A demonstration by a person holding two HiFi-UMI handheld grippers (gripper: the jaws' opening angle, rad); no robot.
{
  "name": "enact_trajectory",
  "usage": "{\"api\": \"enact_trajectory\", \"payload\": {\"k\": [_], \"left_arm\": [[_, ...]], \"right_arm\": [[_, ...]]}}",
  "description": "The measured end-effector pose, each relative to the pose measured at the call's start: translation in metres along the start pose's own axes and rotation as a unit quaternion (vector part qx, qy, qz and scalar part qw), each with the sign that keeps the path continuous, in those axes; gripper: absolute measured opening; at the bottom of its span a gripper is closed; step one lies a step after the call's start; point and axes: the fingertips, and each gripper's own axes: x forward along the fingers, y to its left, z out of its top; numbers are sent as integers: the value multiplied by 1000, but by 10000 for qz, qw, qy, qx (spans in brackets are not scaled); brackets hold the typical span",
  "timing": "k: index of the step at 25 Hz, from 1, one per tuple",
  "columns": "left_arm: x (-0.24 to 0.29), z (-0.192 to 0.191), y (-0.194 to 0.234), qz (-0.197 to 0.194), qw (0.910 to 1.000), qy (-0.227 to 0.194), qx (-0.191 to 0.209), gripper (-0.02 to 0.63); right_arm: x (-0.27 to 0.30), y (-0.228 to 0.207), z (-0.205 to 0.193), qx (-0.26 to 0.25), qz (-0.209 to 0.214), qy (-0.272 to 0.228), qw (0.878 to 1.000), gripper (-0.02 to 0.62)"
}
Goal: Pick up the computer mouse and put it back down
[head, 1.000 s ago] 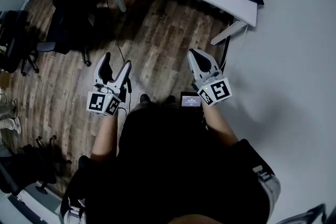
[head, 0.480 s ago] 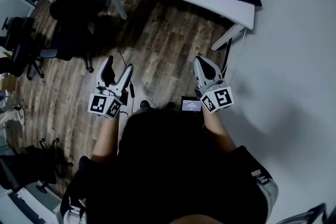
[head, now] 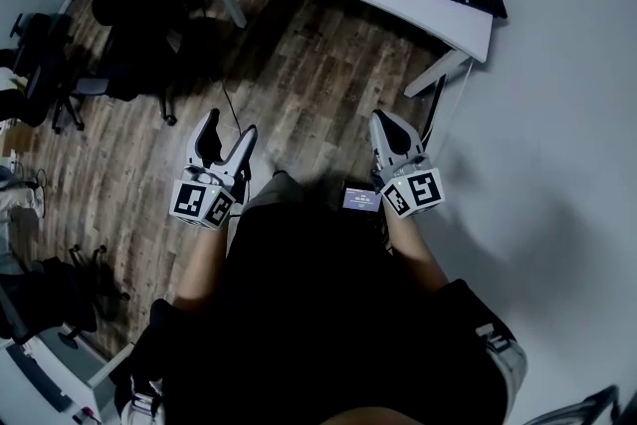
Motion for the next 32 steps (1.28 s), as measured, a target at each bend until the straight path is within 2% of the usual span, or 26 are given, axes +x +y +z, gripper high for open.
{"api": "enact_trajectory", "payload": {"k": [9,19,25,32], "left_arm": [[28,6,3,-13,9998,-168,114,330],[67,-2,39,15,9998,-214,22,330],[112,1,77,65,9995,-280,-128,330],[166,10,143,117,9991,-334,-227,330]], "right_arm": [[16,-17,7,-154,92,-32,9998,3],[51,-44,4,-251,1,132,9996,3],[106,-64,8,-389,95,223,9989,3],[198,-82,23,-488,247,248,9982,3]]}}
